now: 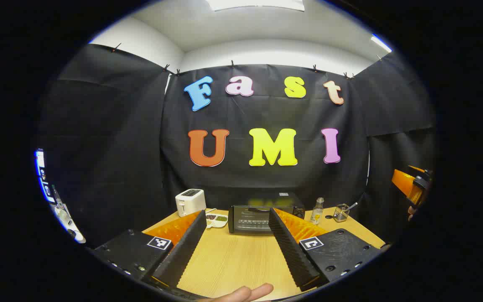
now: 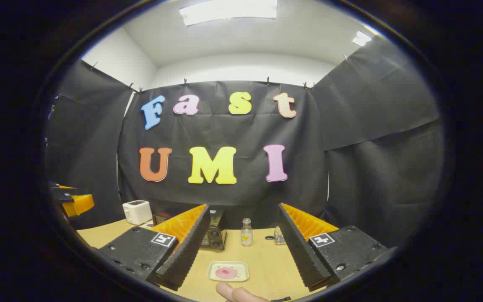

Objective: Open the electric oven with the left hand, put the food in, and close the electric oven.

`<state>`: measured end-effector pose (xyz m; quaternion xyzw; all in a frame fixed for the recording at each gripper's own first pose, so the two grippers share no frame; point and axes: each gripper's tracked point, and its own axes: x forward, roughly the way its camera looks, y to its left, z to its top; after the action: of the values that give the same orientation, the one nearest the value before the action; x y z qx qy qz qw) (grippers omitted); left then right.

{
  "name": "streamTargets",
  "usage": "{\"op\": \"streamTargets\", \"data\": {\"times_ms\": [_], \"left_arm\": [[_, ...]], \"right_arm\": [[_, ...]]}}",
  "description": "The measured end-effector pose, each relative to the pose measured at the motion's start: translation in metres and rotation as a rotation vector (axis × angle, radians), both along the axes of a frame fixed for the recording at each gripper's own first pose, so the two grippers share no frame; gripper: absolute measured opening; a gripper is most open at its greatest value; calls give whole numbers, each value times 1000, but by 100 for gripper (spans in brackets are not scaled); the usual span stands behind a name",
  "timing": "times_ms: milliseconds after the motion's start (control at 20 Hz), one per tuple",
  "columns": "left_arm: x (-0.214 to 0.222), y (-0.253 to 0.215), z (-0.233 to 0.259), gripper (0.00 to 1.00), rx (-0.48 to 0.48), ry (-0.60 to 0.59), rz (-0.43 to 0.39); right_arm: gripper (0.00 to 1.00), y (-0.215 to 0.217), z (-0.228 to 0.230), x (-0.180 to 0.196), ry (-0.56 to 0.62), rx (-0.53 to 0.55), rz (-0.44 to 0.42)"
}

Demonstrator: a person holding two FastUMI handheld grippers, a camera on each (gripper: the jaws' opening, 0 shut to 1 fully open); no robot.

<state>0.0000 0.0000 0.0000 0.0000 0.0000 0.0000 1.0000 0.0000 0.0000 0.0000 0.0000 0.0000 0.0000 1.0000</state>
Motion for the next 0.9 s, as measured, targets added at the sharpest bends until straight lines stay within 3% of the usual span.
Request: {"op": "streamTargets", "data": {"times_ms": [350,700,900], "left_arm": [[-1,12,8,95,-18,-29,-2],[2,20,0,95,29,-21,40],[12,7,-9,95,32,11,10]], "right_arm": [[100,-8,4,-6,-4,-6,-6],[100,-8,6,-3,-23,6,5],[100,-5,7,8,-33,22,18]]}}
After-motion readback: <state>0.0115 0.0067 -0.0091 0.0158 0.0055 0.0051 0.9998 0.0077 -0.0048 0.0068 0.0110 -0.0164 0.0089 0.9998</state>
